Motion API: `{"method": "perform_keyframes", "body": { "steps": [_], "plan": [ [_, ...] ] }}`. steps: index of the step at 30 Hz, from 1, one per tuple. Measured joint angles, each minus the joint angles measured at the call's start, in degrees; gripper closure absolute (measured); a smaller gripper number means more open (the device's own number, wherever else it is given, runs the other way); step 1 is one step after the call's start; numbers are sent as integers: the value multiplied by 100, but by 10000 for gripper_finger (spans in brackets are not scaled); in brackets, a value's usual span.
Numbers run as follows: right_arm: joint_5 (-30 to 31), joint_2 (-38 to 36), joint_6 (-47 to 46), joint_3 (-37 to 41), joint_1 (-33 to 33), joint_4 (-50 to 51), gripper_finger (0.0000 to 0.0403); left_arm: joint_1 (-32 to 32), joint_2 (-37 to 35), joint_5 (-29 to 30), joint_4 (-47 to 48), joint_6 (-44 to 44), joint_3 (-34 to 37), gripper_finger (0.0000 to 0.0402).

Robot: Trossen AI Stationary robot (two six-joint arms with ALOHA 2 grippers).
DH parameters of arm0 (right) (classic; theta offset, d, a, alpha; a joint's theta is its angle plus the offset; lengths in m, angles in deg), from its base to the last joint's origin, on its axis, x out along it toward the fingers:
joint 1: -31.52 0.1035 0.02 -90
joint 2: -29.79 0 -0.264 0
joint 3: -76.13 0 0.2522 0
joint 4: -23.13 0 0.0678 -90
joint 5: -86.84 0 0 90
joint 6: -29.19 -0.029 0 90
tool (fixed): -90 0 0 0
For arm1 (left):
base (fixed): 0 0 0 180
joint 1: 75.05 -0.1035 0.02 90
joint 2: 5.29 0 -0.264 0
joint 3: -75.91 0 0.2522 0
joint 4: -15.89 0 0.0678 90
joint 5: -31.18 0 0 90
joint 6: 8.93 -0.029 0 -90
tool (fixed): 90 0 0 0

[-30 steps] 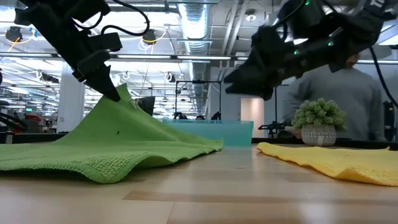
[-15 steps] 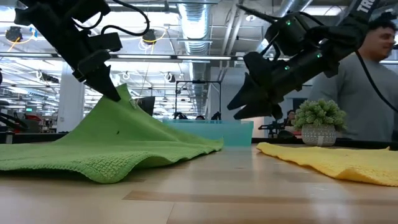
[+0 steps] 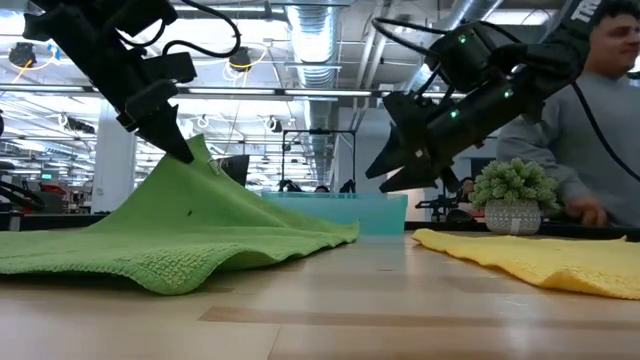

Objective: Roll microfiber towels into tight, uniform cylinder then place into a basket
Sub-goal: Fold the green towel

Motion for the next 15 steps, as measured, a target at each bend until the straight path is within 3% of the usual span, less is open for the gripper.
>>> {"method": "perform_keyframes", "body": {
  "steps": [4,15],
  "plan": [
    [-1,545,0,-111,-9,-430,182,0,1,-21,-5,0,0,401],
    [-4,1403,-236,-780,-189,-70,182,0,2,-78,15,-1,0,401]
  ]
}}
